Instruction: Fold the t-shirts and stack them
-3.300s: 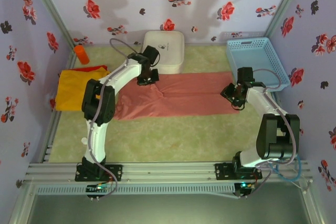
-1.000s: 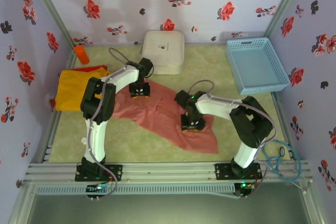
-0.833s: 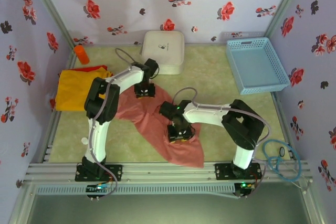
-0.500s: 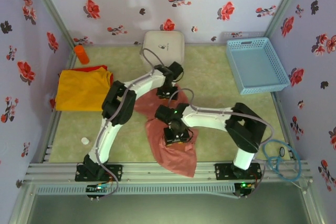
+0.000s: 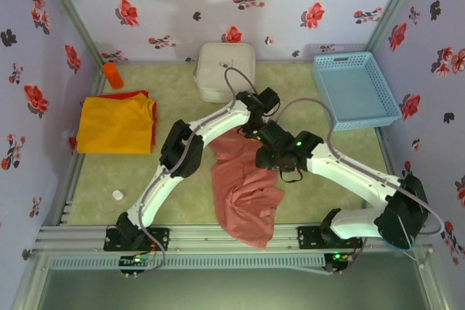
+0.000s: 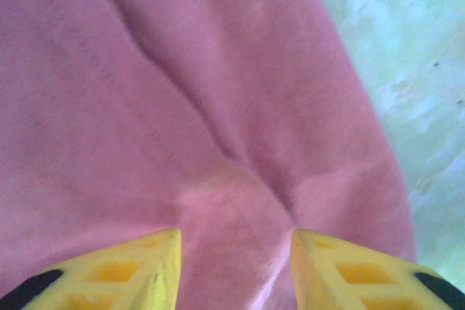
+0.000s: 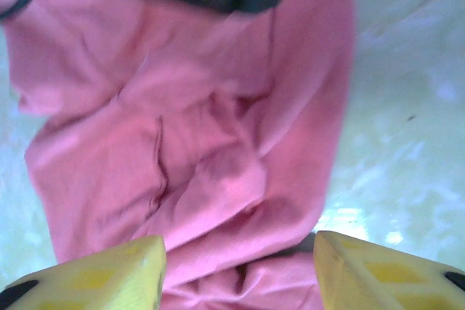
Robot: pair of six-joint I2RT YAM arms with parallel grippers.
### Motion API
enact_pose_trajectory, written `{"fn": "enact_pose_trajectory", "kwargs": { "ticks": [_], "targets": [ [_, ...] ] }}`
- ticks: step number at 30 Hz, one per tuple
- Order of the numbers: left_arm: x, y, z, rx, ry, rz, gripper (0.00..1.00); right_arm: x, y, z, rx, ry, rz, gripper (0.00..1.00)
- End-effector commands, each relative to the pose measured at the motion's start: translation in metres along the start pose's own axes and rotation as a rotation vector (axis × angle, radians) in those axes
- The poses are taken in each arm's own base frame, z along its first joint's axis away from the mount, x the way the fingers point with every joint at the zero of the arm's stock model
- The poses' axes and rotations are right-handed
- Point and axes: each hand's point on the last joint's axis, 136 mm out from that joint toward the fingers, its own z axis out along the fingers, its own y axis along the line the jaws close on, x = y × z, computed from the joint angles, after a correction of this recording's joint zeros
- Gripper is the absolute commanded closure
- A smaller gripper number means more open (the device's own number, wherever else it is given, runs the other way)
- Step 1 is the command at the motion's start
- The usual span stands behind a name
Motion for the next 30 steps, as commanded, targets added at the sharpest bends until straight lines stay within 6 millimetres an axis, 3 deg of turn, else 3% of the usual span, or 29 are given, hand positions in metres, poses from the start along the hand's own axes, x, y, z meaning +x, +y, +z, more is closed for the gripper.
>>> {"fn": "enact_pose_trajectory", "kwargs": {
  "ticks": [1,5,11,16,20,24,30],
  "targets": [
    [0.0,0.026,-0.068,-0.037,-0.061,0.004,0.53,-0.032,-0.016,-0.005,0.051,-0.089,0.011,0.42],
    [0.011,0.061,-0.119,-0.089,-0.123,-0.039,0.49,-0.067,-0.002,0.0,0.036,-0.127,-0.056,0.37],
    [0.046,0.121,-0.164,-0.161,-0.189,-0.161,0.49,-0.108,0.04,0.038,-0.005,-0.087,-0.155,0.37],
    [0.086,0.162,-0.177,-0.196,-0.242,-0.27,0.49,-0.129,0.083,0.086,-0.099,-0.047,-0.178,0.38],
    [0.121,0.188,-0.173,-0.221,-0.229,-0.349,0.49,-0.134,0.1,0.128,-0.1,0.016,-0.171,0.4],
    [0.147,0.203,-0.172,-0.237,-0.222,-0.392,0.49,-0.135,0.087,0.165,-0.035,0.058,-0.14,0.41],
    [0.162,0.213,-0.167,-0.25,-0.202,-0.423,0.49,-0.12,0.021,0.198,0.098,0.167,-0.003,0.42]
  ]
}}
